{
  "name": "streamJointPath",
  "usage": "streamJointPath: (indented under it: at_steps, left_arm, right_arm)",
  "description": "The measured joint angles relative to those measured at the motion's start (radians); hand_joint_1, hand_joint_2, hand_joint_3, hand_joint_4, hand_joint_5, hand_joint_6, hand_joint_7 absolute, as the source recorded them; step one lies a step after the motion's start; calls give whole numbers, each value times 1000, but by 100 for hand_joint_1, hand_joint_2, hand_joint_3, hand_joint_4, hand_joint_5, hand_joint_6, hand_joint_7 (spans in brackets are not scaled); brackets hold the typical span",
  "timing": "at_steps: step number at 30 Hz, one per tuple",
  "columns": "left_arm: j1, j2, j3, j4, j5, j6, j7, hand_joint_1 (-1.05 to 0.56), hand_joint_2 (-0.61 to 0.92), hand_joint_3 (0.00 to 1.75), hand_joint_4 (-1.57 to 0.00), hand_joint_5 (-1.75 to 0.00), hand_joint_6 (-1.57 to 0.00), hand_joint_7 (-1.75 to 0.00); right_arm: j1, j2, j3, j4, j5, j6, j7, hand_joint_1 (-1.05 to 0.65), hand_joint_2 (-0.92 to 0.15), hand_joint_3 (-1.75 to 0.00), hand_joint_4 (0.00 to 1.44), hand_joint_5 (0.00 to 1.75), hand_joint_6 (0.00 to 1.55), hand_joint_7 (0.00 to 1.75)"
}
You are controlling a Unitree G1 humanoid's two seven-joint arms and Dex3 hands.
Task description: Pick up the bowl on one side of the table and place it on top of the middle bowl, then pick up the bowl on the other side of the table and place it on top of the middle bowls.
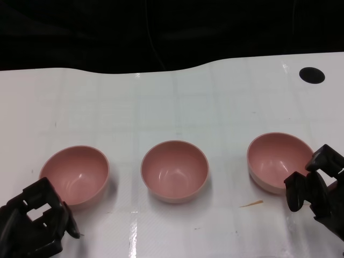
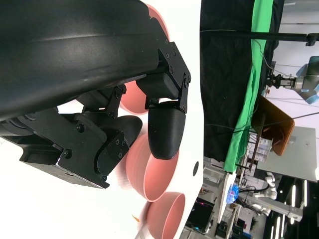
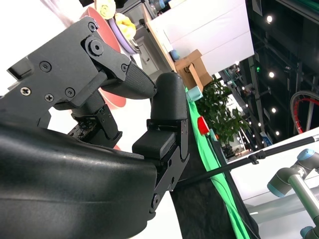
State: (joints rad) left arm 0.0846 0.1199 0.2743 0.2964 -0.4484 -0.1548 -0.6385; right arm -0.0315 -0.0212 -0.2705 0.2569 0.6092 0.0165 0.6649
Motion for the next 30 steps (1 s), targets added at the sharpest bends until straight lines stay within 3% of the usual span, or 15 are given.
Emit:
streamJointPath:
  at_steps: [15, 20, 21, 24, 26, 27, 28, 29, 30]
  left_arm:
    - [-1, 0, 0, 5, 3, -9, 0, -4, 59, 117, -77, -175, -71, -160]
    - [0, 0, 0, 4, -9, 3, 0, -4, 59, 117, -77, -175, -71, -160]
    - [0, -1, 0, 4, -10, 3, 0, -4, 58, 117, -77, -175, -71, -161]
    - [0, -1, 0, 3, -10, 3, 0, -4, 58, 117, -77, -175, -71, -161]
    - [0, -1, 0, 3, -7, 1, 0, -3, 58, 119, -77, -175, -71, -162]
    - [0, -1, 0, 3, -6, 1, 0, -2, 57, 119, -77, -175, -71, -162]
    - [0, -1, 0, 3, -6, 1, 0, -2, 57, 120, -77, -175, -71, -162]
    - [0, -1, 0, 3, -6, 1, 1, -2, 57, 121, -77, -175, -71, -162]
    - [-1, -2, 0, 3, -6, 1, 1, -1, 57, 122, -76, -175, -70, -162]
  right_arm:
    - [0, 0, 0, 8, -2, -3, 5, -11, -44, -124, 94, 175, 85, 144]
    - [0, 2, 0, 9, -14, -22, 13, -13, -43, -122, 94, 163, 88, 128]
    - [-1, 3, -1, 12, -12, -34, 30, -22, -42, -119, 91, 157, 86, 120]
    - [-5, 6, -2, 32, 10, -61, 92, -39, -47, -103, 89, 145, 90, 94]
    - [-5, 8, -2, 36, 19, -61, 111, -46, -66, -70, 90, 128, 95, 68]
    - [-5, 8, -3, 36, 29, -60, 121, -46, -70, -62, 90, 126, 97, 63]
    - [-6, 8, -4, 36, 37, -59, 130, -50, -81, -39, 83, 121, 93, 59]
    - [-7, 8, -4, 36, 48, -59, 143, -51, -87, -27, 80, 118, 91, 57]
    - [-7, 8, -5, 33, 55, -59, 151, -53, -89, -19, 77, 104, 90, 48]
